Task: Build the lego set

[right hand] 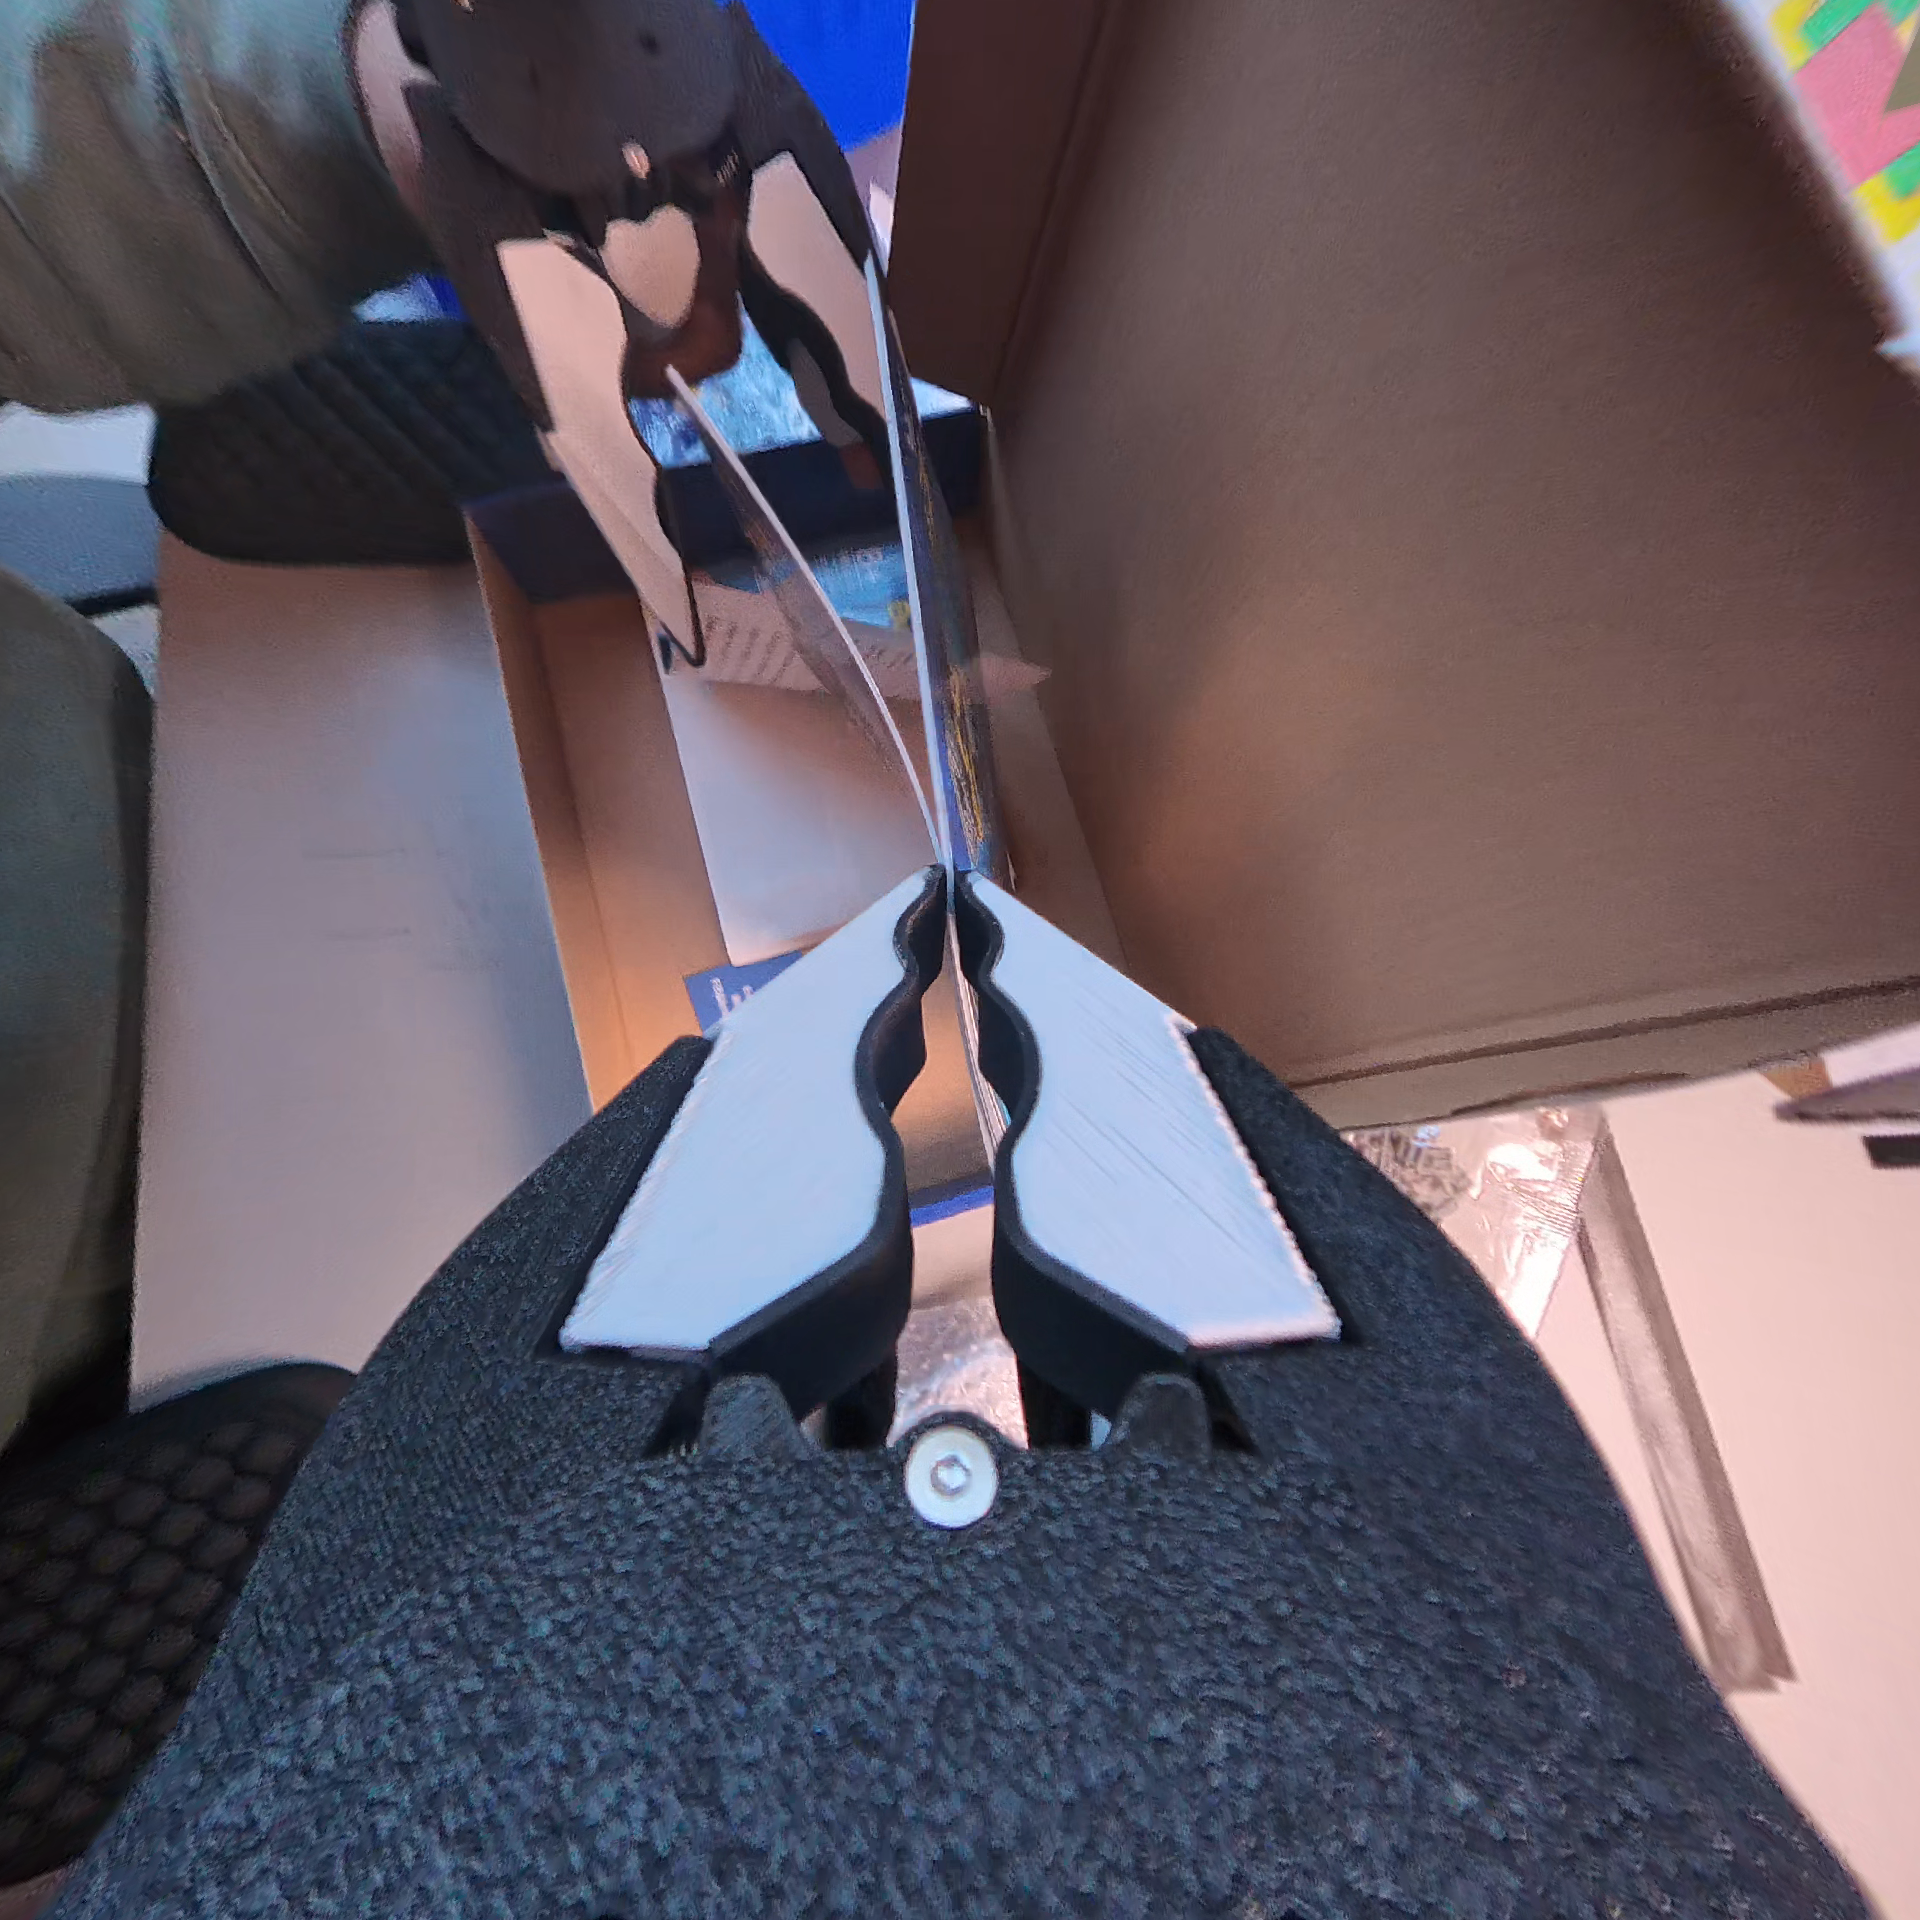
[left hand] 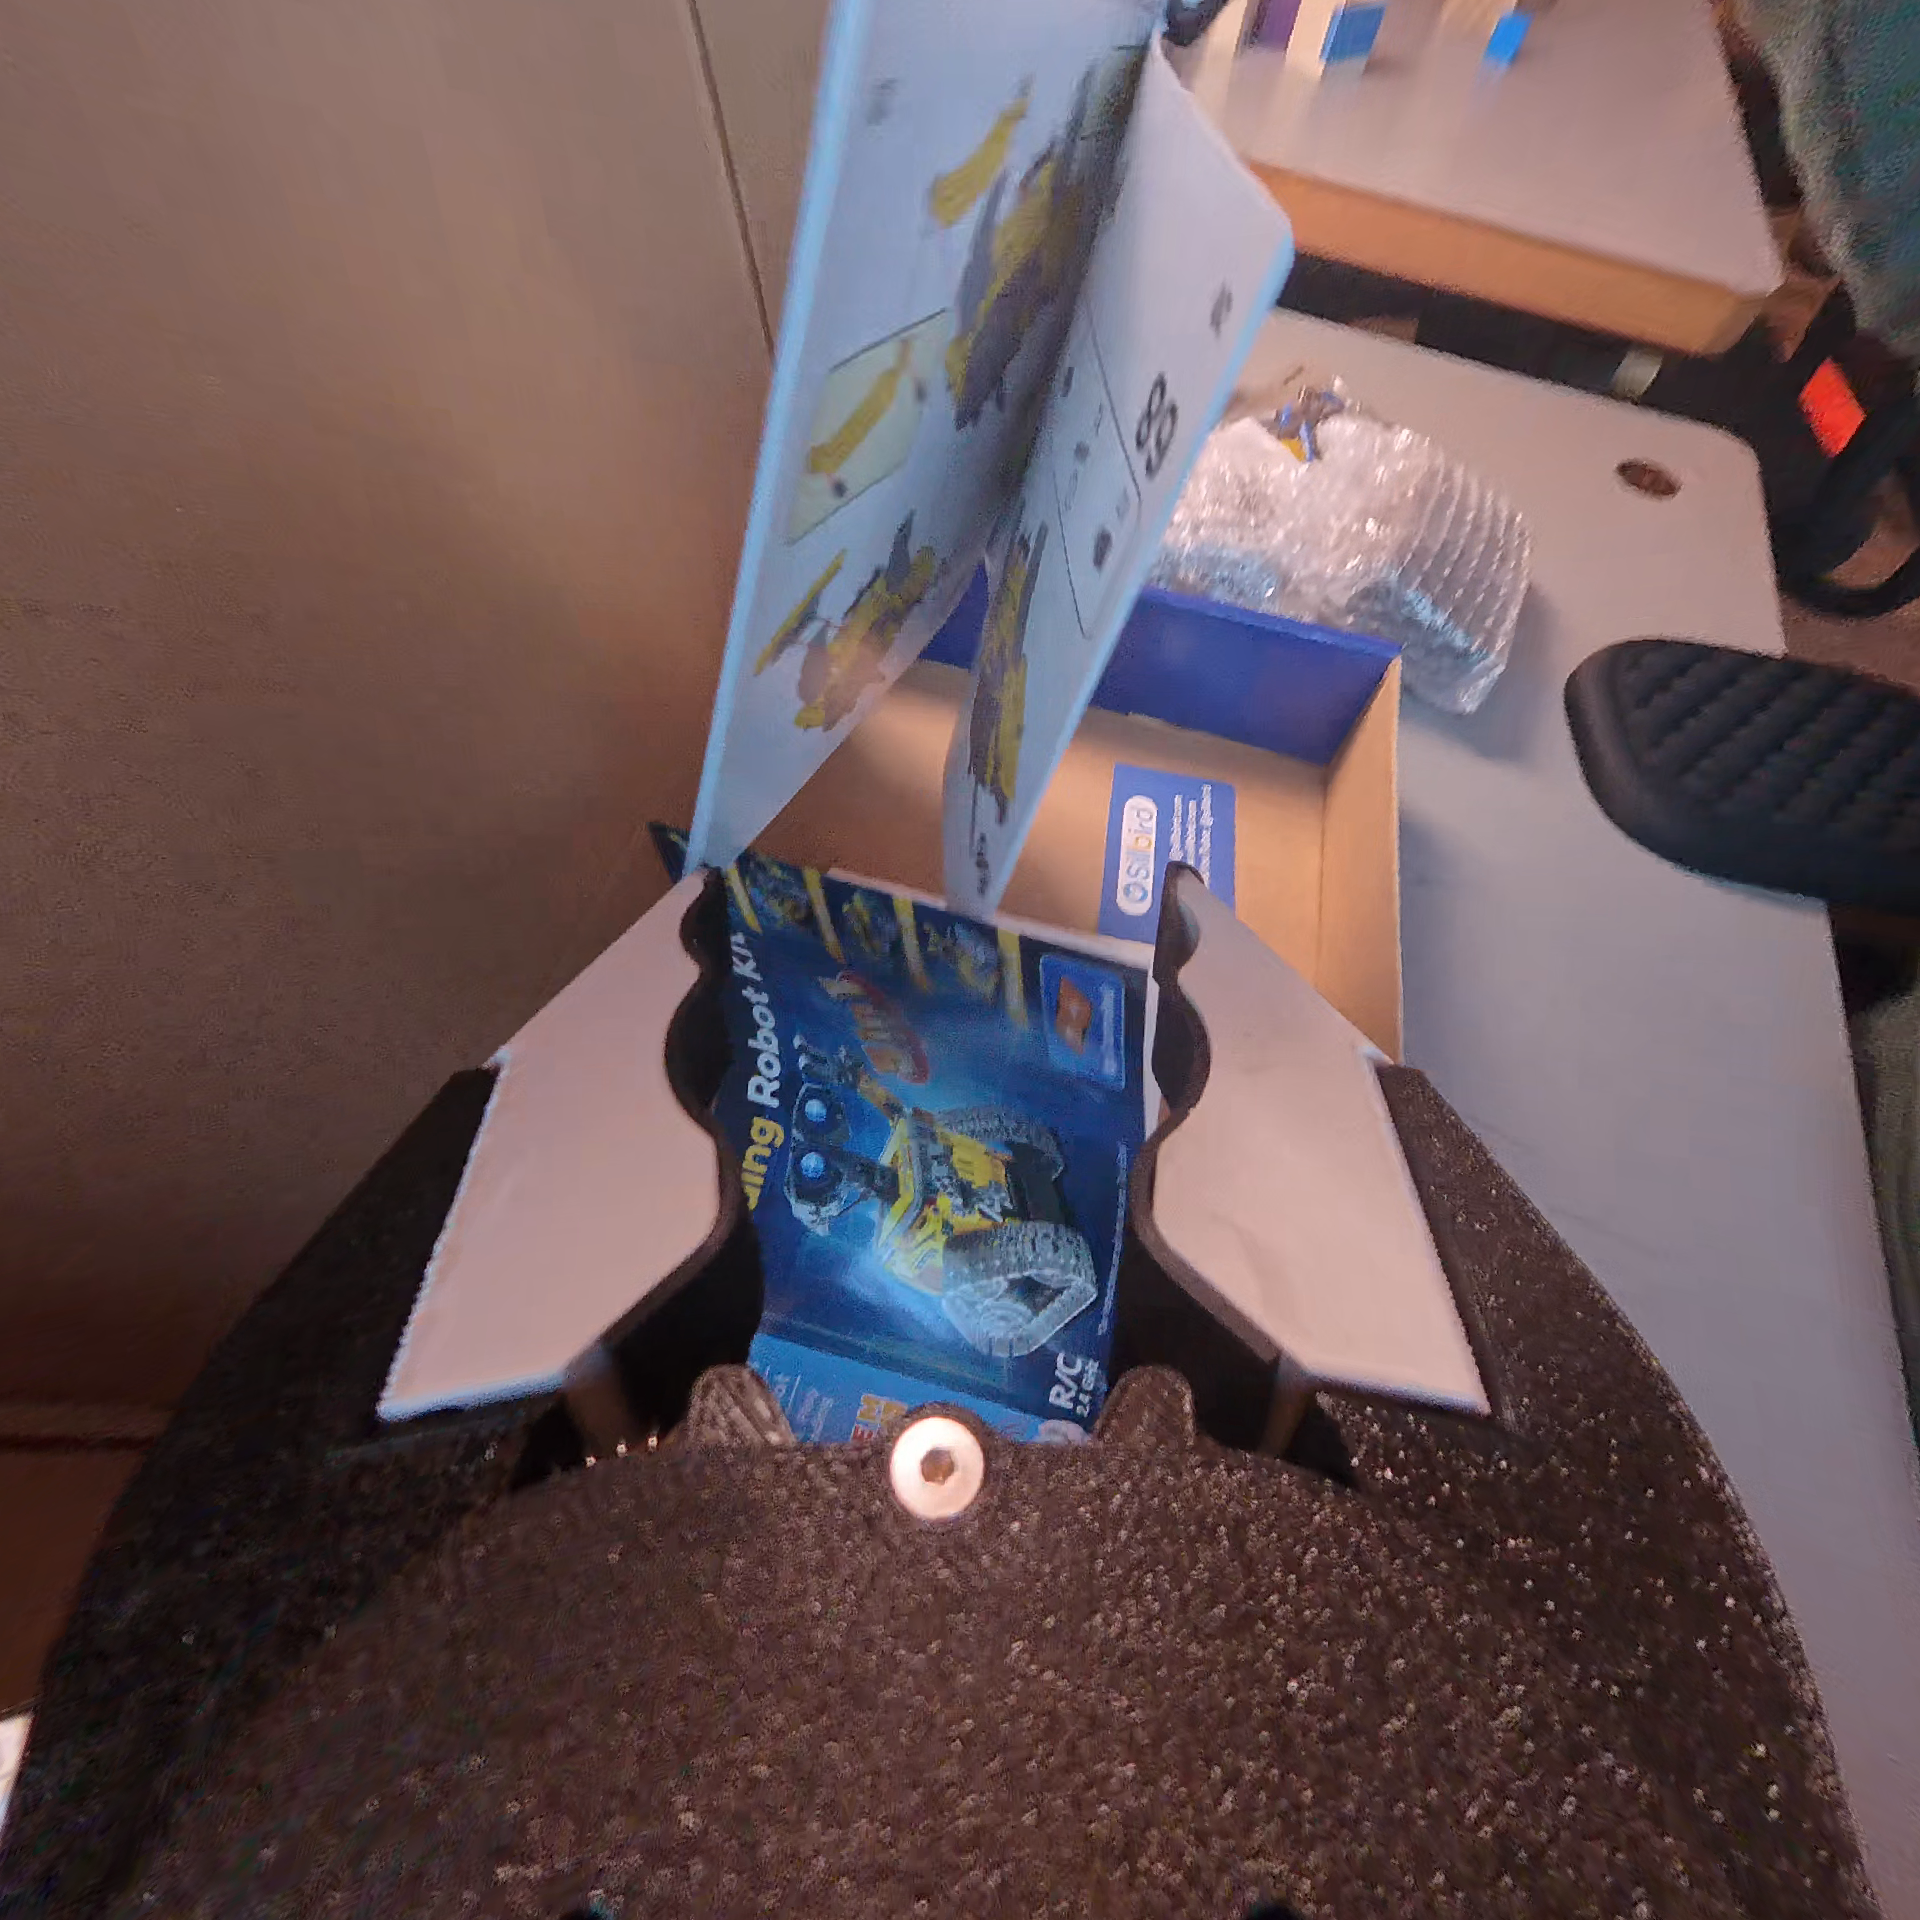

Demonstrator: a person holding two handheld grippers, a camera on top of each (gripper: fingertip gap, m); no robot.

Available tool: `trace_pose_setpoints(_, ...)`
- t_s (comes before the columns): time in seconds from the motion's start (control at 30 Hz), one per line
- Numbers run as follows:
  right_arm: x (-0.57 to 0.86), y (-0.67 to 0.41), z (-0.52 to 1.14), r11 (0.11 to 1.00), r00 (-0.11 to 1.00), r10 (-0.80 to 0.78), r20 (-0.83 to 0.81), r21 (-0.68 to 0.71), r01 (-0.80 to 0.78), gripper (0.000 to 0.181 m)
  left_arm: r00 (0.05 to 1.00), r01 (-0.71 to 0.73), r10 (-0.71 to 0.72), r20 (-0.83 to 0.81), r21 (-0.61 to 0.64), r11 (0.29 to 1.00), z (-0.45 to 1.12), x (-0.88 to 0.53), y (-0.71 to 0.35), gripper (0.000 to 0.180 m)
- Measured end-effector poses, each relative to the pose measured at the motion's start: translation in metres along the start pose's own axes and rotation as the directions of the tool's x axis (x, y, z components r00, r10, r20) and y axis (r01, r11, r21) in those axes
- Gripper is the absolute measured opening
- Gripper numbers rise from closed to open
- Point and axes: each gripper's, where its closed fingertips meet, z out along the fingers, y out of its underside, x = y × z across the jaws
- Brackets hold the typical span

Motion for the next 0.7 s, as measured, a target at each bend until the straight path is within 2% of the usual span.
trace_pose_setpoints(0.1,-0.005,-0.005,-0.014,0.998,1.000,0.026,0.002,0.060,-0.026,0.000,0.996,0.074,-0.070,-0.050,0.088,0.993,-0.005,0.000,-0.009,0.075)
trace_pose_setpoints(0.3,-0.016,-0.020,-0.043,0.985,1.000,0.022,-0.016,0.170,-0.019,0.000,0.982,0.168,-0.150,-0.113,0.172,0.971,-0.002,0.000,-0.023,0.074)
trace_pose_setpoints(0.4,-0.026,-0.036,-0.055,0.966,1.000,0.008,-0.009,0.259,-0.005,0.000,0.973,0.187,-0.139,-0.186,0.268,0.945,-0.001,0.009,-0.049,0.079)
trace_pose_setpoints(0.47,-0.034,-0.049,-0.062,0.938,1.000,0.021,0.013,0.345,-0.024,0.000,0.967,0.173,-0.084,-0.240,0.376,0.910,-0.006,0.021,-0.073,0.078)
trace_pose_setpoints(0.53,-0.043,-0.060,-0.067,0.884,0.996,0.048,0.069,0.462,-0.075,0.000,0.963,0.148,-0.009,-0.268,0.503,0.851,-0.020,0.032,-0.098,0.058)
trace_pose_setpoints(0.6,-0.047,-0.065,-0.069,0.794,0.987,0.095,0.132,0.587,-0.155,0.000,0.952,0.128,0.070,-0.297,0.598,0.791,-0.040,0.044,-0.116,0.009)
trace_pose_setpoints(0.67,-0.044,-0.058,-0.063,0.694,0.962,0.172,0.211,0.667,-0.270,0.001,0.955,0.132,0.069,-0.289,0.619,0.774,-0.053,0.042,-0.125,0.003)
trace_pose_setpoints(0.7,-0.040,-0.047,-0.053,0.677,0.954,0.205,0.219,0.672,-0.300,0.000,0.952,0.151,0.047,-0.302,0.596,0.789,-0.056,0.041,-0.125,0.003)
